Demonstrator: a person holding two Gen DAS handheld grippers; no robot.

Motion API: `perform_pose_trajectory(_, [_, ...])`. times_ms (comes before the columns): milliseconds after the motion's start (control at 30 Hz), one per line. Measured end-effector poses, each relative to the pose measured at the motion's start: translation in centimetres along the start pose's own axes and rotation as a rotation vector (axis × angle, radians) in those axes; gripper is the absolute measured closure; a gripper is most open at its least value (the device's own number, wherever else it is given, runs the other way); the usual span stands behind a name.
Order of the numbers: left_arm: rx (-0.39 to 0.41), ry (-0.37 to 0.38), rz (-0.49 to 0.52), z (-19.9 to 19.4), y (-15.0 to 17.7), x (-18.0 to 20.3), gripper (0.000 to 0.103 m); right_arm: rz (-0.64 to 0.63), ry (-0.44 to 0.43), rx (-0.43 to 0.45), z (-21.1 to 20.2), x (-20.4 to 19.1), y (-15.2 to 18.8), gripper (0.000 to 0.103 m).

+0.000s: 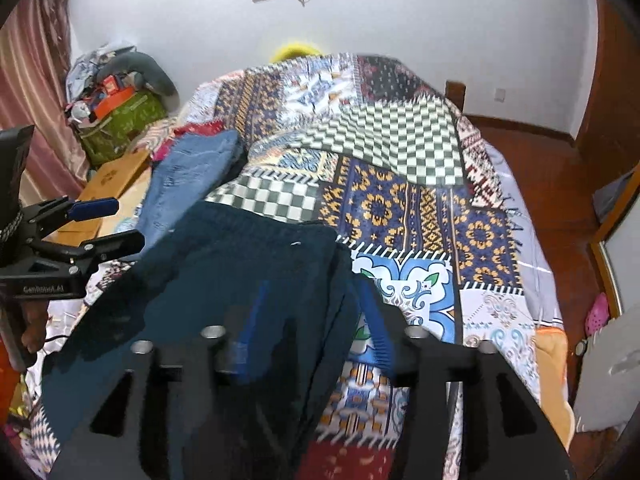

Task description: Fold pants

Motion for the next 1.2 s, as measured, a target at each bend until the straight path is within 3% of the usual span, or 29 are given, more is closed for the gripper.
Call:
perform_pose_trajectory(100, [-0.054,0.035,-0.007,-0.2,1.6,0.1,0.015,0.010,-0.015,0.018,-1.3,-0.9,0.8,0.029])
perform_pose_trajectory(200, [-0.123,0.047,-0.007,0.5,3.4,0.1,0.014,0.031,-0.034,0.006,-1.5,-1.3,2.1,0.022])
perform_pose_trajectory(333, [-0.218,0.099,-0.028,1.9,5.5,0.5,0.014,0.074,-0.062,-0.073,-0.1,-1.1,4.6,0.022])
perform_pose_trajectory(533, [-0.283,0.174,-0.057,3.2,6.1,1.8,0.014,0.164,-0.135,-0.185,2.6,-0.2,7.8,0.022])
perform_pose_trajectory(800, [-0.372,0.254,-0.072,5.5,6.0,3.4,0.012,0.259,-0.290,-0.255,4.8,-1.2,8.4,0.022])
perform_pose_trajectory(933, [-0.418,0.342,-0.147,6.4,6.1,3.8,0.012,0.318,-0.344,-0.286,5.8,-1.5,8.2,0.022])
perform_pose_trajectory(1067, [-0.416,0.395,-0.149,6.6,5.7,4.5,0.015,0.320,-0.386,-0.299,5.9,-1.8,8.0,0.034])
perform_pose_trajectory(1200, [-0.398,0.423,-0.132,6.0,5.2,5.6,0.036,0.329,-0.386,-0.308,5.8,-1.8,7.7,0.057])
Point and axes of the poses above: each gripper's, at about its wrist camera, not at the fingertips, and z roughly the way its jaws point, x to its right, y to its underside, the point moved 10 cm from there along z, roughly the way its jaws point, and after that the axes turned 6 degrees about -y, right-handed, at the moved point
